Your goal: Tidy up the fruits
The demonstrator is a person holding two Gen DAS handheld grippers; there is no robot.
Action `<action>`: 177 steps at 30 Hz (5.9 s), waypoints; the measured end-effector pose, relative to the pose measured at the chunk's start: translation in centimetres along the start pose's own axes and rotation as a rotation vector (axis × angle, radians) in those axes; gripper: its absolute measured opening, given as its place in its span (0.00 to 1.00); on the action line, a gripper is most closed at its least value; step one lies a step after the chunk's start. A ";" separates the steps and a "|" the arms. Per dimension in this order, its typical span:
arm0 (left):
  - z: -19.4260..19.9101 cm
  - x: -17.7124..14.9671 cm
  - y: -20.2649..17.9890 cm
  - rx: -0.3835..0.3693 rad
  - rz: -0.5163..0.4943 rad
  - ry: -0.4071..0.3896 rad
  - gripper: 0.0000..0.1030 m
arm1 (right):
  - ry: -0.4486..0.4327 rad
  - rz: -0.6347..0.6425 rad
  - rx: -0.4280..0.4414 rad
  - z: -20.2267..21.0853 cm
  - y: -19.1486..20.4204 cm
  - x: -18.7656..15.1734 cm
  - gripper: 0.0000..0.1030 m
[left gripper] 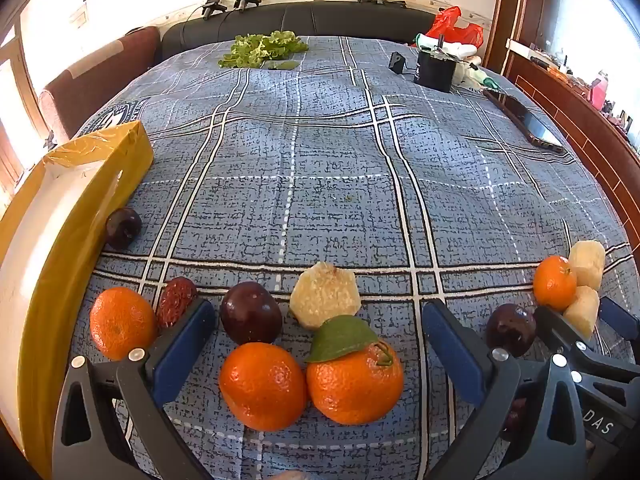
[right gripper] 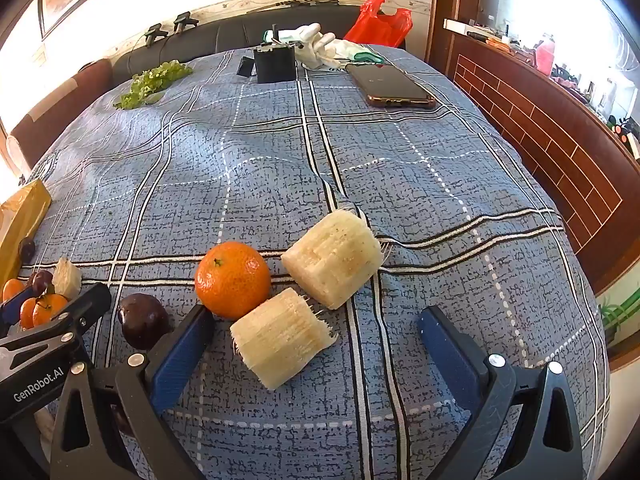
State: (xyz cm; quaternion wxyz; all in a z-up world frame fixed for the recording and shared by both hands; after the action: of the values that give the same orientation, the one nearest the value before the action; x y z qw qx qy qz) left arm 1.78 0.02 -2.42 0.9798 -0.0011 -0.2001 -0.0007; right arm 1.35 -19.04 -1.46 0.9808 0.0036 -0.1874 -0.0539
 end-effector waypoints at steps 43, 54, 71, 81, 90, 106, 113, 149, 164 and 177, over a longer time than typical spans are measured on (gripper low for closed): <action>13.1 -6.2 7.5 -0.211 0.017 -0.159 0.91 | 0.045 0.012 0.007 -0.3 0.0 0.2 1.00; 18.9 -8.3 13.2 -0.198 0.120 -0.320 0.92 | 0.033 -0.041 0.018 1.7 -0.5 -1.9 0.91; 17.4 -8.5 14.7 -0.196 0.097 -0.299 0.63 | -0.014 0.167 0.296 3.7 5.5 -6.0 0.53; 10.4 -6.0 9.0 -0.237 -0.059 -0.130 0.63 | 0.017 0.190 0.355 2.5 6.4 -5.7 0.27; 5.8 -4.2 6.5 -0.242 -0.171 -0.029 0.48 | 0.016 0.180 0.408 2.8 6.0 -5.8 0.27; 2.8 -3.1 4.2 -0.243 -0.209 0.020 0.32 | 0.029 0.175 0.419 2.5 6.1 -5.7 0.28; 6.9 -4.1 6.8 -0.263 -0.112 -0.058 0.32 | 0.031 0.176 0.416 2.5 6.2 -5.7 0.28; 25.9 -9.4 29.1 0.006 0.339 -0.441 0.32 | -0.286 0.591 0.770 20.4 26.0 -6.6 0.28; 12.2 -9.8 34.3 0.028 0.467 -0.150 0.32 | -0.037 0.746 0.631 10.8 35.0 -9.7 0.28; 9.1 -10.7 36.0 -0.012 0.530 -0.052 0.33 | 0.079 0.853 0.566 5.7 40.3 -12.3 0.29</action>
State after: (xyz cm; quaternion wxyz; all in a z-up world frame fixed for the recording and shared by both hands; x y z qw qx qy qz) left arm -11.61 36.05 1.66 0.9402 -0.0596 -0.2179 0.2550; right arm -7.90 22.42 0.37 0.8825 0.1941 -0.1424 0.4041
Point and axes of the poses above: each gripper's, at about its wrist camera, not at the fingertips, and z roughly against the way its jaws point, y to its left, x to its top, the point moved 3 cm from there along -z, roughly the way its jaws point, and after that the axes turned 13 degrees about y, right-handed, at the moved point
